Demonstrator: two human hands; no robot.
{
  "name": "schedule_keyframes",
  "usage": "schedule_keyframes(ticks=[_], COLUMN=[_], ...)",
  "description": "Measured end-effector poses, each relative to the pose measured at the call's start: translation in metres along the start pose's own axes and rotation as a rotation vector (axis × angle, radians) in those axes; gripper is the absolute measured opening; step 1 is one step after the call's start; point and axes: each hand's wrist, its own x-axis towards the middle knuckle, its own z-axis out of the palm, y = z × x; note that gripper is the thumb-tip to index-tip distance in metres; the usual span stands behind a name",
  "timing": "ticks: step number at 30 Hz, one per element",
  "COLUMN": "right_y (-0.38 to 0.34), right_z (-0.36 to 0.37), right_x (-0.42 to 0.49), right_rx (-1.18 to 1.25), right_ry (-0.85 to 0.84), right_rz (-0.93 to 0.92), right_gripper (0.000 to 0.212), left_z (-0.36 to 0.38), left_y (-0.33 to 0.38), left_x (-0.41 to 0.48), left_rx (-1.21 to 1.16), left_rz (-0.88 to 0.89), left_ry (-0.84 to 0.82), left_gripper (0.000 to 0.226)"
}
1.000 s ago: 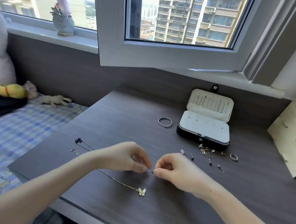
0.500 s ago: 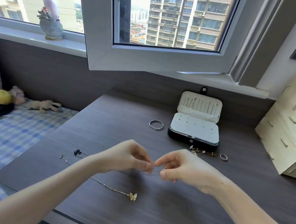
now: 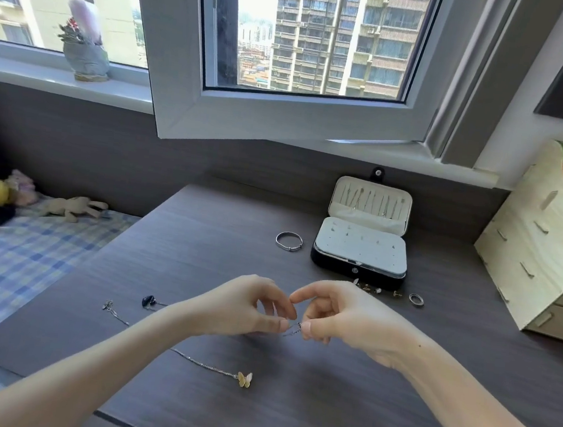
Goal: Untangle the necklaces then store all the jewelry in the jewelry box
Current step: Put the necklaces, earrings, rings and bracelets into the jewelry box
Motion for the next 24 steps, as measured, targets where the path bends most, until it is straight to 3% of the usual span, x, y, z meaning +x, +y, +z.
schedule_keyframes(ticks=[2,5,11,18,24], right_y=[0.0,0.002,-0.008,-0.034,-0.065], right_z=[-0.001,0.0,0.001,-0.012,-0.03], right_x=[0.0,0.0,-0.005,-0.01,-0.018], right_rx=[0.009,-0.001,-0.048,0.302,0.587], right_ry=[0.011,0.03,0.039,-0.06,-0.132], right_rz=[0.004,0.025,-0.003,-0.176,-0.239], right_gripper=[0.04,0.038,0.021,0.01,0.012], left_z=[0.0,-0.001,-0.009,-0.022,-0.018], left_y=[0.0,0.001,0.011,0.007,-0.007], left_x=[0.001,0.001,-0.004,-0.004,0.004], left_rx=[0.063,0.042,-0.274,-0.554,-0.696], left_rz=[0.005,-0.033,-0.069,0.069,0.016], left_ry=[-0.009,-0.006,-0.039,0.035,0.233], left_gripper=[0.003,0.012,0.012,0.006,0.01])
